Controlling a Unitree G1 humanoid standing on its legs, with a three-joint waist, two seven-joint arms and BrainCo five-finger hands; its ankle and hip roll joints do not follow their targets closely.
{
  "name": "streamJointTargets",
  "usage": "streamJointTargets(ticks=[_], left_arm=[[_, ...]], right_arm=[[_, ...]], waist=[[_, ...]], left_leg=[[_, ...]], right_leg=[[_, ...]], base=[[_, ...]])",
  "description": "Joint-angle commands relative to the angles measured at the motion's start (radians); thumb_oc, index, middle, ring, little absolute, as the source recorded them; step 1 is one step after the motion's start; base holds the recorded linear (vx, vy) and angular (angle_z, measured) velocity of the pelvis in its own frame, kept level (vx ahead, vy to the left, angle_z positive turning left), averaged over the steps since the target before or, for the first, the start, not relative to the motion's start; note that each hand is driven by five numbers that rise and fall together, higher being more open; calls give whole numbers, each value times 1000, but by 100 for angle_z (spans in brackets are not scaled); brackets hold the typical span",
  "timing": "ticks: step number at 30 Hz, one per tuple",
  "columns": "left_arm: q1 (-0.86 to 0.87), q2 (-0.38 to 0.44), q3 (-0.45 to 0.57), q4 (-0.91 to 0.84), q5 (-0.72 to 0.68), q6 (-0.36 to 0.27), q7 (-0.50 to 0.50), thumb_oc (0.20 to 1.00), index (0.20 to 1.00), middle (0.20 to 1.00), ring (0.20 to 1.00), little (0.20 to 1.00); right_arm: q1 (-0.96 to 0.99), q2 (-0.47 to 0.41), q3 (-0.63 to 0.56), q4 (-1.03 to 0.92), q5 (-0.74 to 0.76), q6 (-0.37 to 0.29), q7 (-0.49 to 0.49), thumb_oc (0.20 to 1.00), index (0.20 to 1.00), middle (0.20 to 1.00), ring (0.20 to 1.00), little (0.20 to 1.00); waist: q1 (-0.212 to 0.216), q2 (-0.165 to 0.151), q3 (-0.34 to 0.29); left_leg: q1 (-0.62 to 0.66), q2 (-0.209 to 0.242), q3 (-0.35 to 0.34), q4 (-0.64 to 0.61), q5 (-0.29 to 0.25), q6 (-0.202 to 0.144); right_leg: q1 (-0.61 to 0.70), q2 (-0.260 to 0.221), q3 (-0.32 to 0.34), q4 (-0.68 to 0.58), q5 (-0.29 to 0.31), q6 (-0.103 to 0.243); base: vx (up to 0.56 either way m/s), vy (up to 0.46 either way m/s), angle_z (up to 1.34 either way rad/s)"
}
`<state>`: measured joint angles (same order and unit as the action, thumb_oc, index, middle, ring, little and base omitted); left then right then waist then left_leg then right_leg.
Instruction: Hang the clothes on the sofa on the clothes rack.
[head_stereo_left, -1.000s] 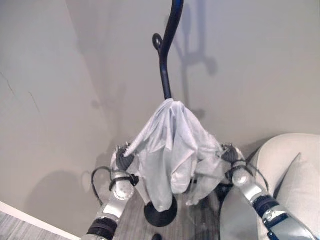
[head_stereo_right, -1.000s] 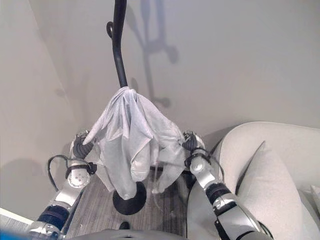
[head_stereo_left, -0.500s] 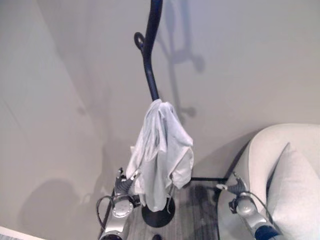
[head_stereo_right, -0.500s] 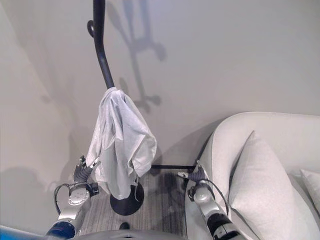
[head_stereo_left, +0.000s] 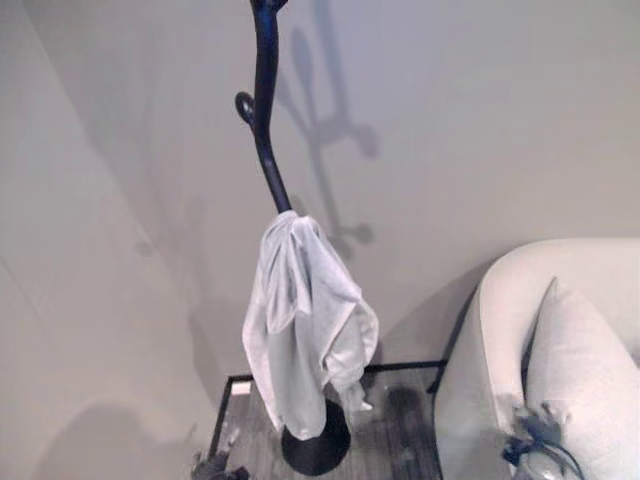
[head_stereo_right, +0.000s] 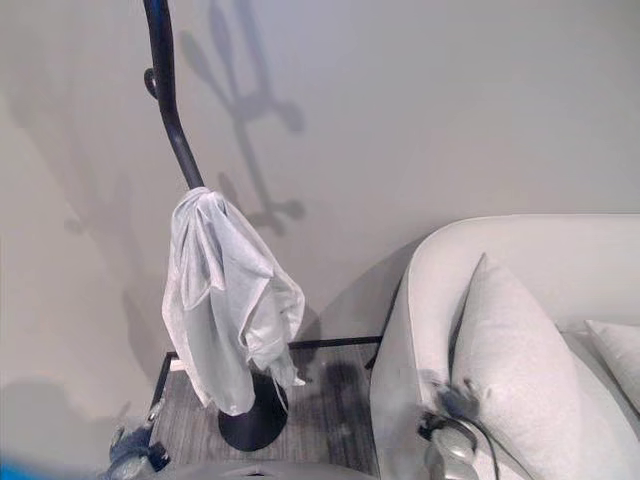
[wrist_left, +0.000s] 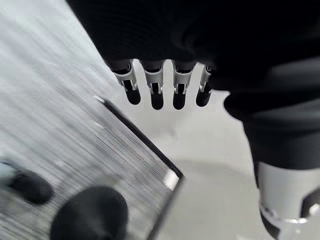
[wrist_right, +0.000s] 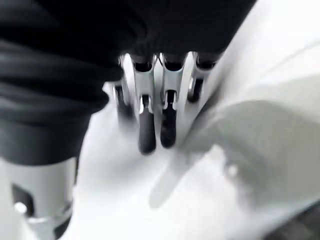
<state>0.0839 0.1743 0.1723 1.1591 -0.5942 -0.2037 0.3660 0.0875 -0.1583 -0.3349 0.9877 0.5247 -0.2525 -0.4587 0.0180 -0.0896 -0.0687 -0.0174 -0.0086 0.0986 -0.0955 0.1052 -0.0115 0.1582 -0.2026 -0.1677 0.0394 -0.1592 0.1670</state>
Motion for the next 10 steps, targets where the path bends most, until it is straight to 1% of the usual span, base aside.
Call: streamJointTargets(ticks=[1, 2, 3, 4, 5, 6, 7, 8, 10], left_arm=[[-32, 12, 25, 37, -74, -7, -60, 1000, 1000, 1000, 1000, 1000], [-35, 13, 24, 41, -75, -8, -64, 1000, 1000, 1000, 1000, 1000], [-36, 12, 19, 89, -77, 8, -87, 1000, 1000, 1000, 1000, 1000], [-38, 13, 19, 92, -78, 7, -90, 1000, 1000, 1000, 1000, 1000], [-44, 5, 10, 113, -89, 14, -111, 1000, 1000, 1000, 1000, 1000], [-44, 6, 9, 114, -90, 13, -112, 1000, 1000, 1000, 1000, 1000], [-47, -6, -20, 121, -78, 27, -136, 1000, 1000, 1000, 1000, 1000], [-47, -13, -34, 121, -75, 33, -144, 1000, 1000, 1000, 1000, 1000], [-48, -22, -52, 113, -75, 35, -149, 1000, 1000, 1000, 1000, 1000]], right_arm=[[-16, -27, -51, 172, 241, -28, -31, 1000, 1000, 1000, 1000, 1000], [-21, -34, -52, 186, 250, -32, -19, 1000, 1000, 1000, 1000, 1000], [-26, -23, -85, 326, 370, 1, 25, 1000, 1000, 1000, 1000, 1000], [-30, -29, -85, 339, 378, 1, 37, 1000, 1000, 1000, 1000, 1000], [-33, -23, -91, 446, 433, 48, 74, 1000, 1000, 1000, 1000, 1000], [-35, -27, -91, 454, 437, 49, 81, 1000, 1000, 1000, 1000, 1000], [-40, -25, -98, 551, 481, 100, 114, 1000, 1000, 1000, 1000, 1000], [-45, -20, -98, 579, 492, 117, 118, 1000, 1000, 1000, 1000, 1000], [-52, -10, -99, 604, 519, 132, 126, 1000, 1000, 1000, 1000, 1000]], waist=[[-14, 7, -1], [-12, 7, -1], [-14, 7, -5], [-13, 7, -5], [-12, 9, -7], [-11, 9, -7], [-11, 12, -8], [-11, 14, -8], [-11, 17, -7]], left_leg=[[-41, -19, -22, 49, -98, 12], [-41, -19, -22, 49, -98, 12], [-34, -19, -24, 48, -101, 10], [-35, -18, -23, 48, -101, 10], [-34, -16, -22, 46, -101, 9], [-34, -16, -22, 46, -102, 9], [-31, -14, -23, 45, -104, 8], [-30, -14, -24, 45, -105, 8], [-29, -13, -25, 46, -106, 8]], right_leg=[[16, 29, -35, 56, 64, 0], [16, 29, -35, 56, 64, 0], [19, 29, -31, 53, 61, -1], [18, 29, -31, 52, 62, -1], [21, 30, -29, 46, 59, -1], [21, 30, -29, 45, 59, -2], [24, 31, -30, 42, 52, -2], [25, 31, -31, 42, 49, -2], [26, 32, -32, 40, 46, -3]], base=[[0, 0, 0], [0, 0, 0], [0, 0, 0], [0, 0, 0], [4, -9, -4], [7, -9, -4], [6, 0, -4], [0, 0, 0], [0, 0, 0]])
